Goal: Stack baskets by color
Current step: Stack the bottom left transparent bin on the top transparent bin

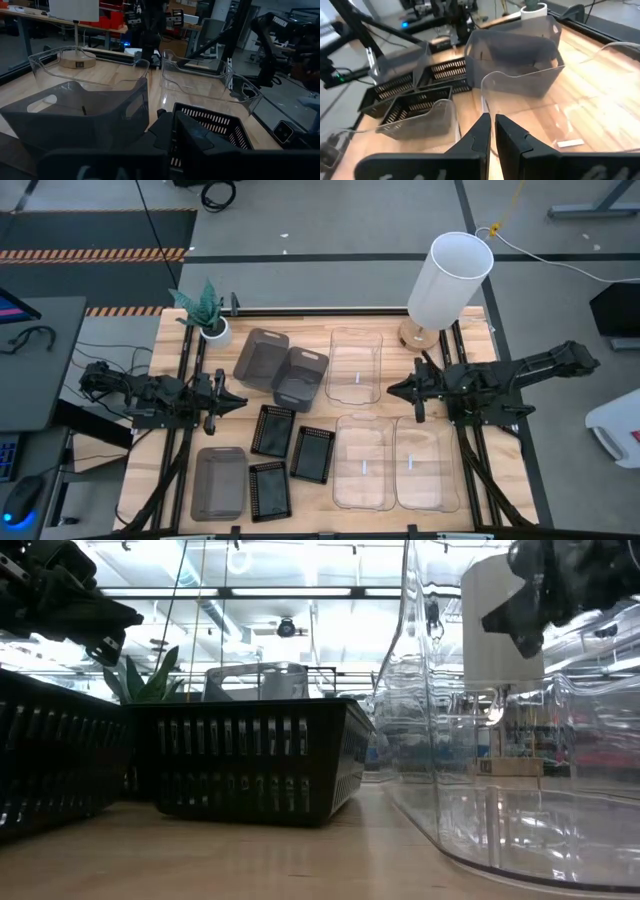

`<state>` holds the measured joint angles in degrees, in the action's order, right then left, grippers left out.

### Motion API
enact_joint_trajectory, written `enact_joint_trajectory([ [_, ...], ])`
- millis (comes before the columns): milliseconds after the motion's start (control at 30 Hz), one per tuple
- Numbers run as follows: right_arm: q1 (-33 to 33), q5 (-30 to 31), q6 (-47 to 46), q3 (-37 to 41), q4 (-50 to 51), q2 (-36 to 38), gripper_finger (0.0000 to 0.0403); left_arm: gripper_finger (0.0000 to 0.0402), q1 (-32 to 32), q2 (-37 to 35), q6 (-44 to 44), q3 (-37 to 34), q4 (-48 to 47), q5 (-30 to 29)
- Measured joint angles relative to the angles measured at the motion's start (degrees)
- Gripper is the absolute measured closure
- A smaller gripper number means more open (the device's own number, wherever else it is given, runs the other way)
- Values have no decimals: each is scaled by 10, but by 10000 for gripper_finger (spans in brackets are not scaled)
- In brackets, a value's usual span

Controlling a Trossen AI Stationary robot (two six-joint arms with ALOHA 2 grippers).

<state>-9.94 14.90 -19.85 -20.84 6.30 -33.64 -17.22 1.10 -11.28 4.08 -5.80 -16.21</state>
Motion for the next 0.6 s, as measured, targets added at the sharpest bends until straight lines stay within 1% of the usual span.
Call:
enact_joint_trajectory([
  [133, 18, -7, 19, -47, 38, -48, 372, 373, 0, 0, 0, 0, 0, 0],
  [200, 29, -27, 21, -64, 45, -71, 370, 370, 0, 0, 0, 0, 0, 0],
  [333, 50, -75, 39, -94, 44, -119, 366, 368, 0, 0, 0, 0, 0, 0],
  [433, 63, -82, 53, -109, 39, -150, 366, 372, 0, 0, 0, 0, 0, 0],
  [600, 75, -88, 68, -131, -4, -200, 366, 376, 0, 0, 0, 0, 0, 0],
])
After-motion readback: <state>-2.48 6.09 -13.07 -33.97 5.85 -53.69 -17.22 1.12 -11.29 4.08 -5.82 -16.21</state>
